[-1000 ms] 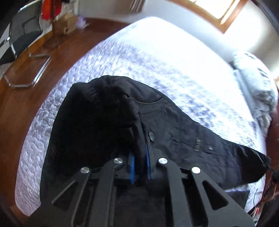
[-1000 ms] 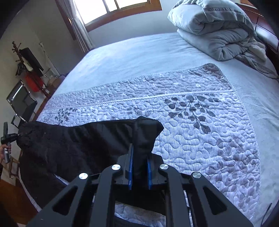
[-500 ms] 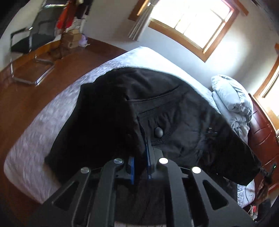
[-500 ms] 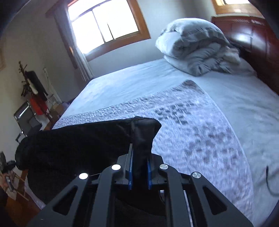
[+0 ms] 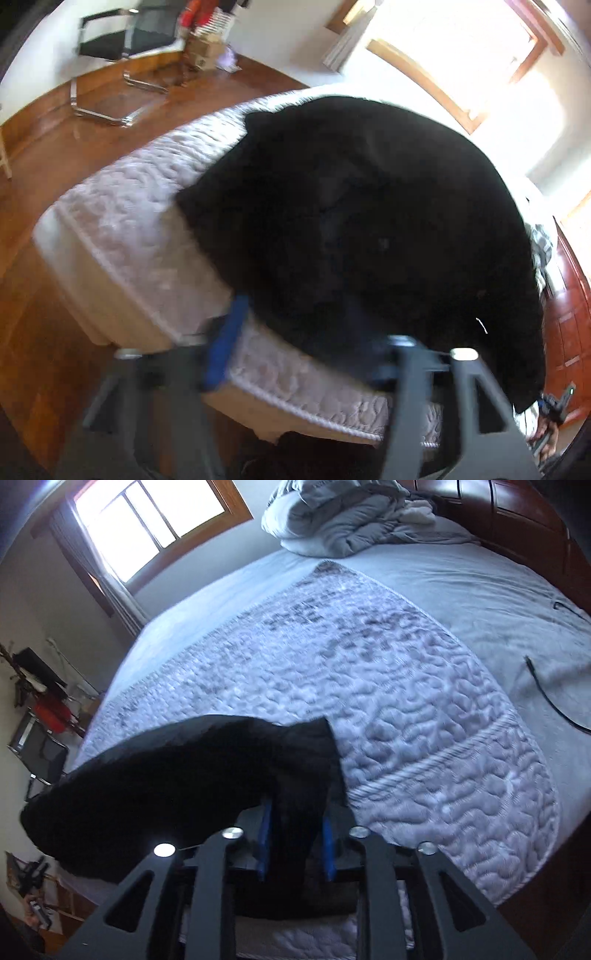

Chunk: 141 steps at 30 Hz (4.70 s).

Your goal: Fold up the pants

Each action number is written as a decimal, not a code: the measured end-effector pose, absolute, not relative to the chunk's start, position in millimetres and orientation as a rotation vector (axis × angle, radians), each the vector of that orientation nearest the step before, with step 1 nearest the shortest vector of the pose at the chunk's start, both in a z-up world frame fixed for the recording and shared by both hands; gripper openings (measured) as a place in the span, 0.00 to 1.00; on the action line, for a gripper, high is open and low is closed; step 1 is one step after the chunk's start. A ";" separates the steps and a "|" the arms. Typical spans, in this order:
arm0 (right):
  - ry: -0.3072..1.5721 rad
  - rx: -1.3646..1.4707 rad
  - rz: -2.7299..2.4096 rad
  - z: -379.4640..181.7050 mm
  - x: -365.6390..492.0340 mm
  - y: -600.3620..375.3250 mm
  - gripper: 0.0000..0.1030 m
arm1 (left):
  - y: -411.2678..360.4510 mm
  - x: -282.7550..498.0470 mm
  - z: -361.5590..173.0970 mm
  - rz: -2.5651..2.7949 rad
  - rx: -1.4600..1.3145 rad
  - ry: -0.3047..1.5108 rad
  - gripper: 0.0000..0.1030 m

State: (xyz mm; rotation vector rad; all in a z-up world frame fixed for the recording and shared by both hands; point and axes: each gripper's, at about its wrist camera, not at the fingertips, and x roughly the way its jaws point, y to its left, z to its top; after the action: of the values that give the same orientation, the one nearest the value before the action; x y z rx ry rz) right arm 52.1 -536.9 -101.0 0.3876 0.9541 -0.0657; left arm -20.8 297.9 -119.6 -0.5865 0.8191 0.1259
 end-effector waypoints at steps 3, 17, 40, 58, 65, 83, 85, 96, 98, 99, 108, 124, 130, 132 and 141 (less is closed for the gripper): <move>0.973 0.390 -0.089 -106.5 43.0 -539.9 0.50 | 304.0 -39.0 -110.9 0.136 -0.664 0.798 0.83; 0.960 0.331 -0.146 -94.9 14.6 -528.6 0.63 | 263.0 -4.6 -66.8 0.106 -0.965 0.775 0.96; 0.926 0.318 -0.148 -84.9 24.3 -507.7 0.64 | 286.6 70.2 -57.0 0.155 -0.574 0.746 0.15; 0.944 0.160 -0.221 -54.6 -10.2 -518.7 0.90 | 274.5 -2.8 -80.8 0.383 -0.532 0.790 0.89; 0.909 0.587 -0.025 -39.2 -38.6 -540.1 0.91 | 191.8 32.8 -74.5 0.107 -0.529 0.827 0.93; 1.010 1.187 0.002 -152.5 51.9 -522.6 0.54 | 130.1 93.2 -173.2 0.061 -0.312 1.114 0.97; 1.042 1.181 -0.027 -157.9 63.8 -524.7 0.42 | 126.3 96.2 -176.0 0.068 -0.282 1.127 0.97; 0.584 0.826 0.407 -53.1 71.0 -496.1 0.12 | 130.9 93.6 -181.8 0.082 -0.308 1.114 0.97; 0.611 0.808 0.365 -64.0 59.7 -502.7 0.12 | 128.9 86.8 -179.4 0.089 -0.297 1.119 0.97; 0.654 0.817 0.318 -78.2 57.1 -508.0 0.14 | 127.1 87.3 -179.2 0.093 -0.292 1.124 0.97; 0.970 0.844 -0.043 -190.4 10.4 -554.1 0.44 | 122.3 98.8 -172.7 0.131 -0.321 1.159 0.97; 1.014 0.875 -0.089 -171.9 -12.5 -559.7 0.74 | 125.6 90.4 -177.6 0.186 -0.346 1.114 0.97; 0.972 1.181 -0.006 -193.7 -27.3 -561.3 0.77 | 127.9 97.0 -175.1 0.196 -0.364 1.086 0.97; 0.969 1.217 -0.017 -201.4 -17.9 -560.5 0.77 | 128.9 94.9 -169.2 0.202 -0.375 1.084 0.97; 0.997 1.245 -0.064 -215.7 10.2 -543.8 0.79 | 160.6 57.1 -155.8 0.215 -0.512 1.067 0.97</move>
State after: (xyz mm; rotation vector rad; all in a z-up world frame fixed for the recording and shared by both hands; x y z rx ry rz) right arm 10.2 -543.8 -215.7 1.2447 0.9969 -0.0641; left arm 57.1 160.6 -155.8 -0.5120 1.0674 0.2154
